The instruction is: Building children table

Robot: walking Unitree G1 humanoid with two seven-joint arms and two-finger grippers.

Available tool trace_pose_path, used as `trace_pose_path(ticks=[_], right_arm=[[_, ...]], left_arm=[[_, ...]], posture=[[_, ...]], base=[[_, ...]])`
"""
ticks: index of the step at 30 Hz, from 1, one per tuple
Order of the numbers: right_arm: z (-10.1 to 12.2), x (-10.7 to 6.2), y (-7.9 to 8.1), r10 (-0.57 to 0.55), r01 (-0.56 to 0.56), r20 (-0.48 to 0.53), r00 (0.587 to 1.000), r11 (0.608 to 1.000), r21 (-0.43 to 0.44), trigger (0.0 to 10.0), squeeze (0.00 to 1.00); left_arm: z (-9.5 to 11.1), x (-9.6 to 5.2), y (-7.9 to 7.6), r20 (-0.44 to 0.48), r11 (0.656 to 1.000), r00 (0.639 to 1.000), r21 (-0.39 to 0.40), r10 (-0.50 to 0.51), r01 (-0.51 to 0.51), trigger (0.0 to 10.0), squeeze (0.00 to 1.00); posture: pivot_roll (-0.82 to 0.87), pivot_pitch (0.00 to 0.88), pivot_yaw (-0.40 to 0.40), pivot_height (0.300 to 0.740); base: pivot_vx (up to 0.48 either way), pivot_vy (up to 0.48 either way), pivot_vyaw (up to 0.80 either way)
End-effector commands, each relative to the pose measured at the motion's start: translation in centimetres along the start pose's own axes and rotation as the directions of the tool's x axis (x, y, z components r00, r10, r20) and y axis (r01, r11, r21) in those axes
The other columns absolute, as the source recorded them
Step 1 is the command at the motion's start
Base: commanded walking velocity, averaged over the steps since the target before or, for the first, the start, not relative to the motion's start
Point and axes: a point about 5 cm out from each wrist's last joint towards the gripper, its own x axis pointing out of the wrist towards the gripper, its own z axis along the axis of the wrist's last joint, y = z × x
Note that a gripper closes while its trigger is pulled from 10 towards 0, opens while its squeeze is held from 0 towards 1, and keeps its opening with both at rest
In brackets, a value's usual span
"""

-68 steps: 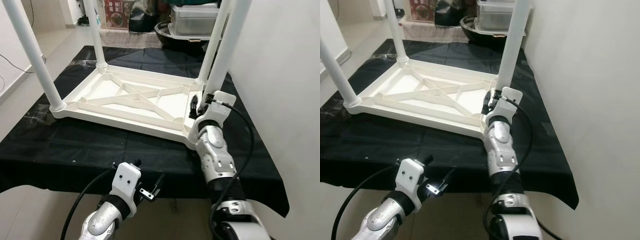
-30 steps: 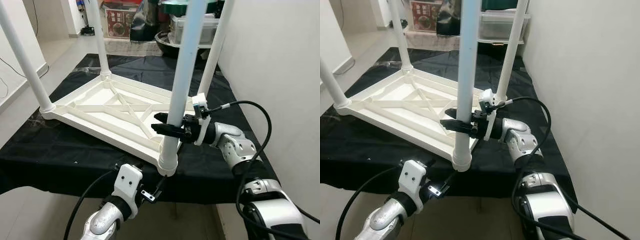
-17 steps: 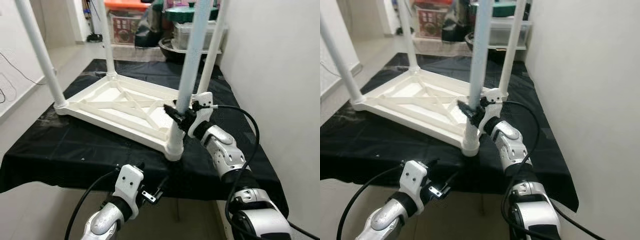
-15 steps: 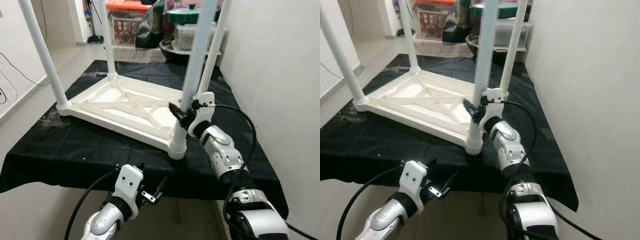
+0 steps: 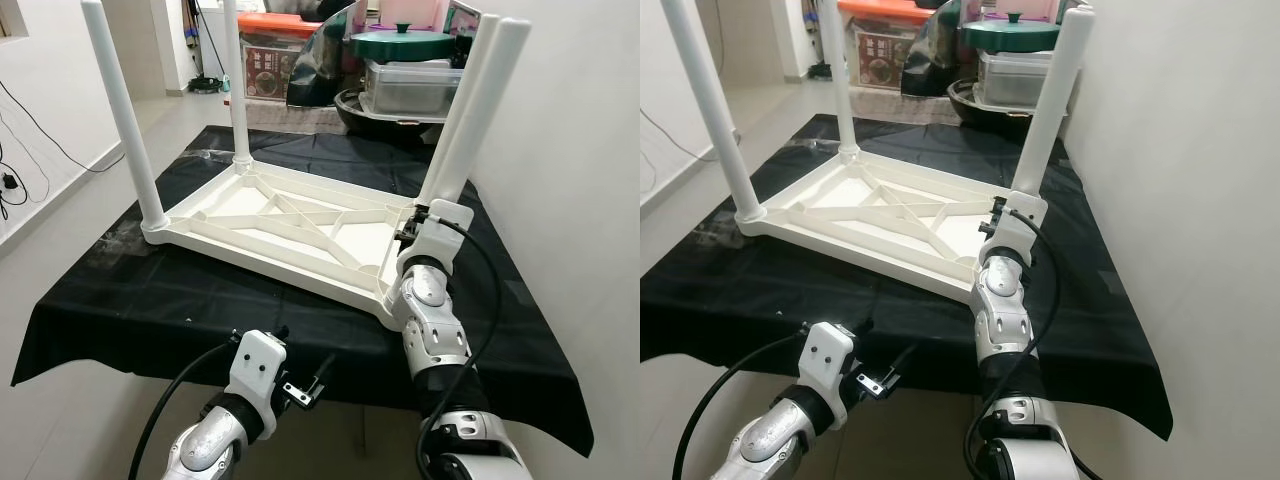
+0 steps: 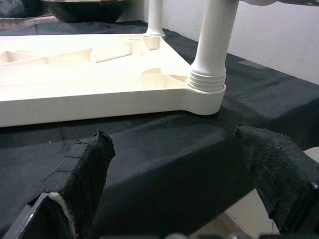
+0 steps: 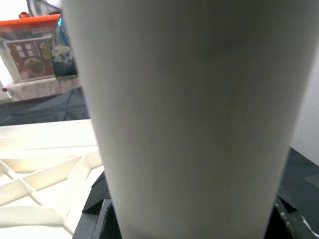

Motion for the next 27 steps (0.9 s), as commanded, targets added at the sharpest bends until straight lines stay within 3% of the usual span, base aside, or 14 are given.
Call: trace_pose_path(ticks=[1, 2, 5, 6, 12, 14, 15, 18, 19, 21, 22, 25, 26, 27], right_arm=[[-2.2, -0.6, -0.9, -0.035, 0.039, -0.079, 0.996, 0.998, 0.052, 10.0, 0.00], [-1.8, -0.4, -0.7, 0.021, -0.018, -0.042, 0.999, 0.998, 0.053, 10.0, 1.00], [-0.9, 0.0, -0.8, 0.041, -0.041, 0.037, 0.998, 0.999, 0.004, 10.0, 1.00], [-0.5, 0.1, -0.9, 0.055, -0.055, 0.070, 0.996, 0.998, -0.002, 10.0, 0.00], [0.4, 0.6, -0.9, 0.257, -0.263, 0.096, 0.962, 0.963, 0.063, 10.0, 0.00], [0.5, 0.9, -0.9, 0.421, -0.427, 0.080, 0.904, 0.898, 0.101, 10.0, 0.00], [0.5, 0.9, -0.9, 0.421, -0.427, 0.080, 0.904, 0.898, 0.101, 10.0, 0.00], [0.9, 1.0, -1.4, 0.638, -0.642, 0.078, 0.766, 0.752, 0.152, 10.0, 0.00], [0.9, 1.0, -1.4, 0.638, -0.642, 0.078, 0.766, 0.752, 0.152, 10.0, 0.00], [1.3, 1.0, -1.6, 0.781, -0.779, 0.064, 0.621, 0.607, 0.160, 10.0, 0.00], [1.3, 1.0, -1.6, 0.781, -0.779, 0.064, 0.621, 0.607, 0.160, 10.0, 0.00], [1.9, -0.2, -1.5, 0.956, -0.943, 0.029, 0.293, 0.284, 0.174, 10.0, 0.00], [1.9, -0.2, -1.5, 0.956, -0.943, 0.029, 0.293, 0.284, 0.174, 10.0, 0.00], [1.9, -0.7, -1.4, 0.981, -0.967, 0.019, 0.192, 0.185, 0.177, 10.0, 0.00]], left_arm=[[-0.5, -0.1, -0.2, -0.016, 1.000, 1.000, -0.015, -0.007, 0.007, 10.0, 0.00], [-0.5, -0.1, -0.2, -0.016, 1.000, 1.000, -0.015, -0.009, 0.009, 10.0, 0.00], [-0.6, -0.1, -0.2, -0.017, 1.000, 1.000, -0.016, -0.010, 0.009, 10.0, 0.00], [-0.6, -0.1, -0.2, -0.018, 1.000, 1.000, -0.016, -0.010, 0.010, 10.0, 0.00], [-0.7, -0.1, -0.1, -0.022, 1.000, 1.000, -0.016, -0.013, 0.013, 10.0, 0.00], [-0.7, -0.1, -0.1, -0.023, 1.000, 1.000, -0.014, -0.018, 0.018, 10.0, 0.00], [-0.7, -0.1, -0.1, -0.023, 1.000, 1.000, -0.014, -0.018, 0.018, 10.0, 0.00], [-0.7, -0.1, -0.1, -0.023, 1.000, 1.000, -0.014, -0.020, 0.019, 10.0, 0.00], [-0.7, -0.1, -0.1, -0.023, 1.000, 1.000, -0.014, -0.020, 0.019, 10.0, 0.00], [-0.7, 0.0, -0.2, -0.023, 1.000, 1.000, -0.014, -0.021, 0.020, 10.0, 0.00], [-0.7, 0.0, -0.2, -0.023, 1.000, 1.000, -0.014, -0.021, 0.020, 10.0, 0.00], [-0.8, 0.0, -0.2, -0.023, 1.000, 0.999, -0.017, -0.024, 0.023, 10.0, 0.00], [-0.8, 0.0, -0.2, -0.023, 1.000, 0.999, -0.017, -0.024, 0.023, 10.0, 0.00], [-0.8, 0.0, -0.2, -0.024, 1.000, 0.999, -0.017, -0.024, 0.023, 10.0, 0.00]], posture=[[0.06, 0.044, -0.037, 0.740], [0.06, 0.044, -0.037, 0.740], [0.05, 0.042, -0.034, 0.740], [0.05, 0.042, -0.034, 0.740], [0.06, 0.038, -0.025, 0.740], [0.07, 0.037, -0.028, 0.740], [0.07, 0.037, -0.028, 0.740], [0.07, 0.028, -0.031, 0.740], [0.07, 0.028, -0.031, 0.740], [0.07, 0.026, -0.034, 0.740], [0.07, 0.026, -0.034, 0.740], [0.07, 0.020, -0.039, 0.740], [0.07, 0.020, -0.039, 0.740], [0.08, 0.021, -0.041, 0.740]], base=[[0.000, 0.000, 0.00], [0.000, 0.000, 0.00], [0.000, 0.000, 0.00], [0.000, 0.000, 0.00], [0.000, 0.000, 0.00], [0.000, 0.000, 0.00], [0.000, 0.000, 0.00], [0.000, 0.000, 0.00], [0.000, 0.000, 0.00], [0.000, 0.000, 0.00], [0.000, 0.000, 0.00], [0.000, 0.000, 0.00], [0.000, 0.000, 0.00], [0.000, 0.000, 0.00]])
